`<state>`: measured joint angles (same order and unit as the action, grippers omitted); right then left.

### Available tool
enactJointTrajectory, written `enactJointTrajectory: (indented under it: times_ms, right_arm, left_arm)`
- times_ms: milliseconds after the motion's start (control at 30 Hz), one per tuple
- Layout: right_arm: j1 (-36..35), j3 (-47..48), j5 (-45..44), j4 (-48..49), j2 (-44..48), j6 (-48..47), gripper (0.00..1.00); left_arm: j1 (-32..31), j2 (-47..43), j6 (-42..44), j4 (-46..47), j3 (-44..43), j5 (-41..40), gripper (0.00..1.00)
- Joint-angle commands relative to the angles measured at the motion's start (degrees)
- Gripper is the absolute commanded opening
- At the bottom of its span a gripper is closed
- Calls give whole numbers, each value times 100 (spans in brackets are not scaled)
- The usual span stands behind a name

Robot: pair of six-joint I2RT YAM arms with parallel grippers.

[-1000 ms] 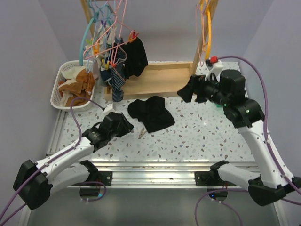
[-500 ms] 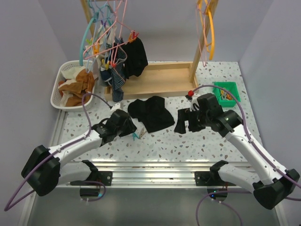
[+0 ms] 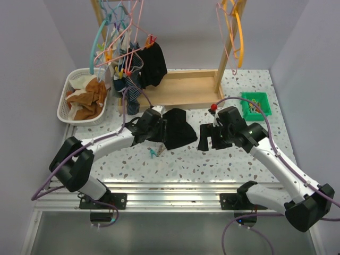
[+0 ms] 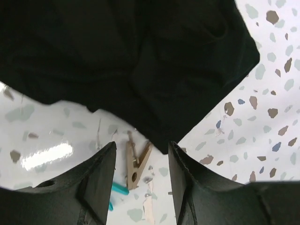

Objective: Remove the underwear clipped to the hanger
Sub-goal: Pick up the underwear from the center of the board.

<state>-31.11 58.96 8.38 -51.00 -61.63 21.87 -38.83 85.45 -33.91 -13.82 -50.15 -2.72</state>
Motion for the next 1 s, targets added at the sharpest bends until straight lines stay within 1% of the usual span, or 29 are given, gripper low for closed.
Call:
enactJointTrajectory:
  times_ms: [0,100,367,433,500,533,567,600,667,700,733,767,800,833,867,933,967]
  right_arm:
    - [-9,-25,-161,-41,63,37,85]
    - [-9,-33,-179,-120,168,54,86]
    - [-17,-235,31,2,204,151,86]
    - [-9,-297,372,160,134,134,86]
    - [-17,-324,646,283,-103,177,86]
    - [-26,-376,821,501,-191,221,86]
    - [-26,-394,875,634,-383,308,86]
    - [-70,-394,902,757,-481,344,86]
    - [-175,-245,841,1004,-736,432,86]
    - [-350,-166,797,1153,-1033,450,86]
    - [-447,26,736,1224,-1184,450,86]
    - [-535,158,526,1277,-1342,415,86]
    - [-614,290,394,1286,-1709,432,87]
    - [-624,553,253,1277,-1852,450,87]
    - [-624,660,112,1294,-2001,450,87]
    - [-624,905,120,1338,-2195,432,86]
    - [-650,950,111,1347,-2196,424,86]
  left_arm:
    - [-142,436,1244,-127,-608,246,52]
    - [-335,648,1439,-366,-689,62,52]
    - [-512,578,1484,-445,-496,-316,52]
    - [-520,491,1344,-577,-496,-448,51]
    - [-520,166,1029,-560,-365,-659,52]
    - [-512,17,905,-543,-294,-738,52]
    - [-494,-263,791,-525,-233,-878,53]
    - [-477,-361,476,-664,-180,-984,55]
    - [-240,-685,150,-875,-127,-1081,56]
    - [-117,-818,-209,-1007,30,-1055,56]
    - [171,-985,-325,-991,162,-942,56]
    - [296,-1343,-396,-877,311,-575,56]
    - [358,-1503,-414,-554,574,-441,56]
    - [385,-1575,-388,-499,611,-414,57]
    - [385,-1567,-353,-455,594,-422,59]
    - [385,-1418,-108,-262,489,-335,61]
    - [367,-1173,6,-17,428,-152,64]
